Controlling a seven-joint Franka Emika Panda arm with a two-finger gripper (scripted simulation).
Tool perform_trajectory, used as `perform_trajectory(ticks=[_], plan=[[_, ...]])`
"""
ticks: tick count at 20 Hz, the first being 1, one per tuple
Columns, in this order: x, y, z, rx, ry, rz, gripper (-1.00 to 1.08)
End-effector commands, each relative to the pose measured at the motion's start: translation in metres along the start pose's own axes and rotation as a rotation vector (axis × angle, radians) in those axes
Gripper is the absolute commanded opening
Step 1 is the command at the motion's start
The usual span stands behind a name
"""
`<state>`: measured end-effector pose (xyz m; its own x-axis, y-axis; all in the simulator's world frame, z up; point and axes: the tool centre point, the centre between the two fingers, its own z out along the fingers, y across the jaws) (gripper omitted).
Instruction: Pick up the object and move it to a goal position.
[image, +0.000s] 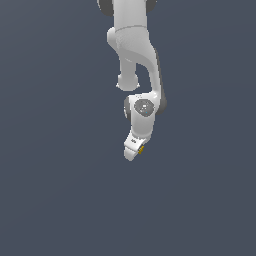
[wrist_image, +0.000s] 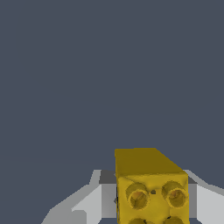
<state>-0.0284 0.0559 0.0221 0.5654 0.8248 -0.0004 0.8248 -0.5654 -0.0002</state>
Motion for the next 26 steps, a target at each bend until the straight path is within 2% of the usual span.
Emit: perform_trajectory(ticks=[1, 8, 14, 20, 26], plan=[[0.000, 0.000, 0.000, 0.000, 0.000, 0.000, -1.00], [-0.004, 0.001, -0.006, -0.001, 0.000, 0.000, -1.00], [-0.020, 0.006, -0.027, -0.001, 0.000, 0.000, -1.00], [-0.049, 0.013, -0.067, -0.001, 0.000, 0.000, -1.00], [-0.089, 0.024, -0.123, 0.000, 0.000, -0.001, -1.00]])
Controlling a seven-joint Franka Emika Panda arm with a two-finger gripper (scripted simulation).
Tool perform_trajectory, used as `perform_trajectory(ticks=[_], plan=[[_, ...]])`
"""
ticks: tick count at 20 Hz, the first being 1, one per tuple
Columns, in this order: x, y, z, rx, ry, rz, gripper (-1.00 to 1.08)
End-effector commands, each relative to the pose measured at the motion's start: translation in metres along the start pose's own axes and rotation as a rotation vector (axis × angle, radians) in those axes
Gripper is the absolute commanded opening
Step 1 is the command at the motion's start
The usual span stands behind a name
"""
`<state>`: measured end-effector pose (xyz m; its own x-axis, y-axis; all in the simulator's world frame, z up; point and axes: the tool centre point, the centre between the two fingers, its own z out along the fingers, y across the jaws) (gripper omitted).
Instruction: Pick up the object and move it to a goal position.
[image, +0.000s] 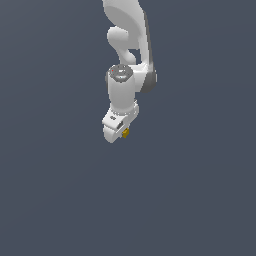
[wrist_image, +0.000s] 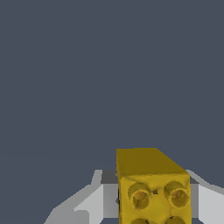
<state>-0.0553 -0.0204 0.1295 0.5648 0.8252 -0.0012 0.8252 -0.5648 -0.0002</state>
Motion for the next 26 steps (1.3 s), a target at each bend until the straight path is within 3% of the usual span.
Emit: perform_trajectory(ticks=[1, 15, 26], plan=[[-0.018, 0.005, -0.026, -0.001, 0.001, 0.000, -1.00], [-0.110, 0.033, -0.157, 0.001, 0.005, -0.001, -1.00], [-0.144, 0.046, -0.206, 0.000, 0.002, 0.001, -1.00]])
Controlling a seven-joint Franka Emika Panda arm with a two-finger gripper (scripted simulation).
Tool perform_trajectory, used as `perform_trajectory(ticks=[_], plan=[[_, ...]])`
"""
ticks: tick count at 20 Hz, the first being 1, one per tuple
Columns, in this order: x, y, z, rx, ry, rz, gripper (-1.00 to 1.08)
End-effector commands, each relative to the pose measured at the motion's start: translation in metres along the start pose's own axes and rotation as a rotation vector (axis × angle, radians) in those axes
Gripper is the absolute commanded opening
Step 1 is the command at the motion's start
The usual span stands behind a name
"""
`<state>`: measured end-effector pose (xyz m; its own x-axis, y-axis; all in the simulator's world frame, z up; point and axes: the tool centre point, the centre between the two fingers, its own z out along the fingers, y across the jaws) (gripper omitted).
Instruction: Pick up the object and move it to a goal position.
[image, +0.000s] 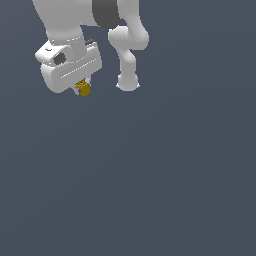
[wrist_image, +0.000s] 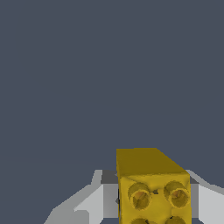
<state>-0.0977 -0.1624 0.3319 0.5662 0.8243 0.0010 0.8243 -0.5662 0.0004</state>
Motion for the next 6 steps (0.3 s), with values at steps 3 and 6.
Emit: perform_trajectory(ticks=[3, 6], plan=[[-0.0037, 0.0022, -0.0058, 0.000, -0.001, -0.001, -1.00], [-0.0026, 0.0025, -0.0045, 0.000, -0.001, -0.001, -1.00]])
